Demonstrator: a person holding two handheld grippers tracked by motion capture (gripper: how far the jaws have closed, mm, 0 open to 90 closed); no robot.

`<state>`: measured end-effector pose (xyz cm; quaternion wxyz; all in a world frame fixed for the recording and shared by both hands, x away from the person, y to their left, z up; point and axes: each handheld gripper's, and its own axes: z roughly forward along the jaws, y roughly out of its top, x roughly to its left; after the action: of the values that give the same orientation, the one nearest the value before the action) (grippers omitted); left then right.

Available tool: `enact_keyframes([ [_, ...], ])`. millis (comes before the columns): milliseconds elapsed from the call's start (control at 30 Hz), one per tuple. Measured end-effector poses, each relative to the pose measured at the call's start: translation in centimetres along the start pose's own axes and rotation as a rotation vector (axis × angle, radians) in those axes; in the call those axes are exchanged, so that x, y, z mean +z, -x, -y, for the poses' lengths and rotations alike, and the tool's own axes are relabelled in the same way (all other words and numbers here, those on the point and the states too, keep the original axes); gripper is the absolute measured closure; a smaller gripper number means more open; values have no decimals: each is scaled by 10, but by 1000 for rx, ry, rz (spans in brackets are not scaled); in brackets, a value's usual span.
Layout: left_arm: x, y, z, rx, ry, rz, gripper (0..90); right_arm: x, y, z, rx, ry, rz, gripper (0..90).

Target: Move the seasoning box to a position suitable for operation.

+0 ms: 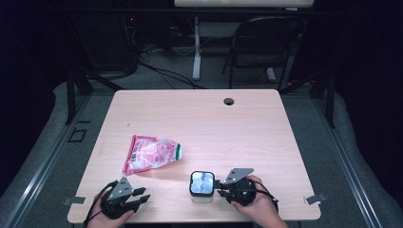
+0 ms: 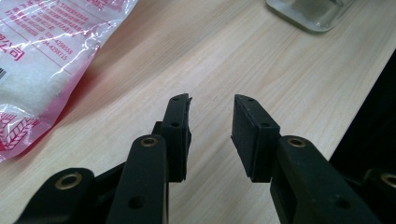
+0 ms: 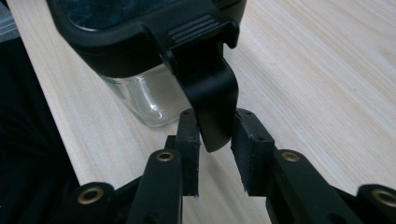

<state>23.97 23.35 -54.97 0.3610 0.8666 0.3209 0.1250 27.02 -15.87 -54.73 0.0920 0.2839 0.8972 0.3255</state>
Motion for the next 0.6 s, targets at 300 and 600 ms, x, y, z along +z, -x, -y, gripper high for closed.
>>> enact_keyframes([
  [300,0,-2,0,-3,-3,3,668,-11,0,0,48,-22,13,712],
  [600,-2,-3,-1,-7,-3,3,668,-30,2,1,136,-24,20,705],
])
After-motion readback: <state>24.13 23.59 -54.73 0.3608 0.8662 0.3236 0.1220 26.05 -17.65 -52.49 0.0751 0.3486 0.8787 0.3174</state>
